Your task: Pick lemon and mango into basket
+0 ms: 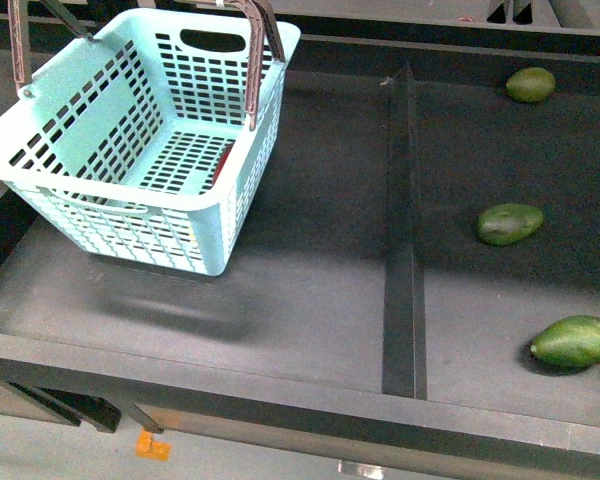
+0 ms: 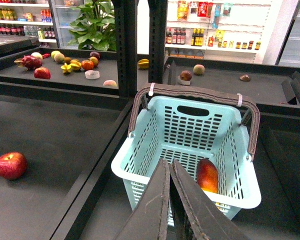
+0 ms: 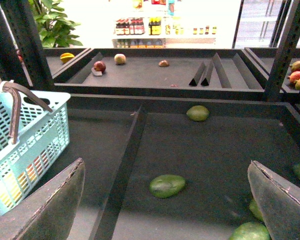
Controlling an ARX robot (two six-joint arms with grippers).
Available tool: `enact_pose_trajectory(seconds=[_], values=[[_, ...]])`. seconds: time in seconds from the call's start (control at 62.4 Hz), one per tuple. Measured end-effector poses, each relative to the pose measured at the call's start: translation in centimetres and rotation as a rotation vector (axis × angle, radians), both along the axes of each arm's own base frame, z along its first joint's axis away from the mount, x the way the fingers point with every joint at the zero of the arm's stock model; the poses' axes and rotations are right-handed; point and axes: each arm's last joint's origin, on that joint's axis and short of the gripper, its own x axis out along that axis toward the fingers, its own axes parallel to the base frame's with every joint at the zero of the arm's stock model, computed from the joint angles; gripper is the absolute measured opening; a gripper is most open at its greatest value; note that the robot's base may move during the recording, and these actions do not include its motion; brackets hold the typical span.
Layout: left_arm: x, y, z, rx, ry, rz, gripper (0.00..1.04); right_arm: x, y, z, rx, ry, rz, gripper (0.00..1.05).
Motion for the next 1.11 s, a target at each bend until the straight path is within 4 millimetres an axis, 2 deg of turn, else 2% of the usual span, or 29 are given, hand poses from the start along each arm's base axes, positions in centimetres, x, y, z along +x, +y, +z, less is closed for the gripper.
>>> enact_pose_trajectory(seconds=[0.321, 0.449, 0.962, 1.106], values=[[-0.7, 0.0, -0.1, 0.000, 0.000, 0.000, 0.04, 0.0, 0.0, 0.0, 0.000, 0.000, 0.000, 0.96], [-1.8, 0.0, -0.4, 0.000, 0.009, 0.000, 0.04, 0.0, 0.0, 0.0, 0.000, 0.000, -0.001, 0.96], [-1.8, 0.0, -0.3, -0.001, 0.005, 0.000, 0.04, 0.0, 0.0, 0.0, 0.000, 0.000, 0.000, 0.96], [-1.8, 0.0, -0.3, 0.000, 0.005, 0.000, 0.34, 0.0, 0.0, 0.0, 0.000, 0.000, 0.000, 0.96]])
